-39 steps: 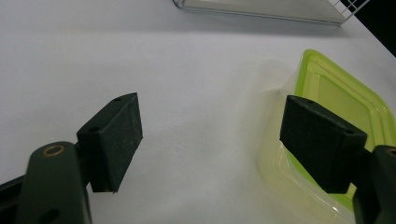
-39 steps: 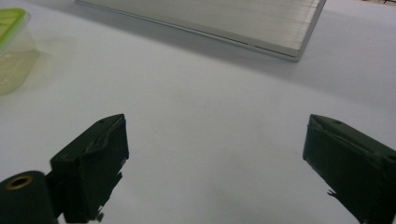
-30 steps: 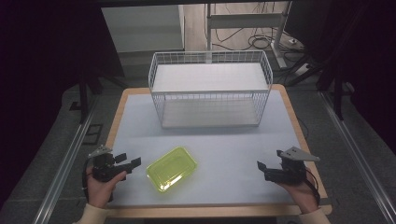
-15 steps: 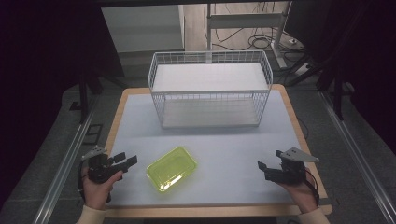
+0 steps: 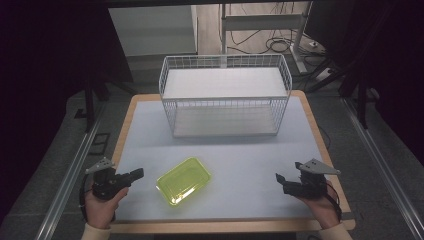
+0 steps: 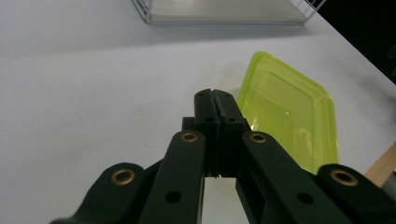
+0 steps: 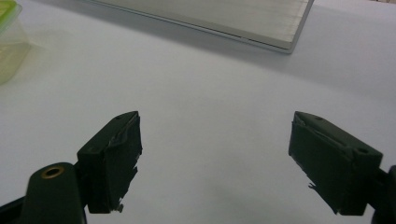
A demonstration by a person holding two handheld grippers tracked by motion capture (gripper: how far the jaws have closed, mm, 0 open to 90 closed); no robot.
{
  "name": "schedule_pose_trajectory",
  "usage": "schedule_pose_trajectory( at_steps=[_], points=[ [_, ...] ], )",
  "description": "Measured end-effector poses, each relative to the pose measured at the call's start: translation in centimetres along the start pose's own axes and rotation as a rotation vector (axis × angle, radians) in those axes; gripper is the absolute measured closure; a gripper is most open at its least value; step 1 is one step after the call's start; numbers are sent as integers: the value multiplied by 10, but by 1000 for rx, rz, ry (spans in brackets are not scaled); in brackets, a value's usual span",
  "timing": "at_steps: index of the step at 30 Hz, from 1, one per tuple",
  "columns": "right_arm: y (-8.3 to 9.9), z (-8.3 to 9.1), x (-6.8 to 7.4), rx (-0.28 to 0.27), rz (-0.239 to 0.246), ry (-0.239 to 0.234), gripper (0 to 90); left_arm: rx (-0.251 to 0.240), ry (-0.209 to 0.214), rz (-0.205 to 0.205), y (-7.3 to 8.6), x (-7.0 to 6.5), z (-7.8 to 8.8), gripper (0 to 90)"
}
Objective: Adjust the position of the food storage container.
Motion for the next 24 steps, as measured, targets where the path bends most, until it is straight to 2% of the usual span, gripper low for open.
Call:
schedule_pose_trajectory(
  at_steps=[7,15,18,24],
  points=[
    [2,-1,0,8,1,-1,175,19,17,-7,12,-11,8,900],
    [2,-2,2,15,5,2,176,71,-1,-12,35,-11,11,900],
    [3,-3,2,18,2,3,176,83,4,-2,40,-11,9,900],
    [3,-2,2,21,4,8,176,159,23,-5,54,-19,-9,900]
  ],
)
Point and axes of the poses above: each handheld gripper's, and its own axes: z roughly backward along the jaws, y roughly out of its underside, x roughly to its left, the point moved 10 cm from there along -z, roughly forward along the jaws, and after that the axes turned 4 degrees about -y, right-handed, at the moved point
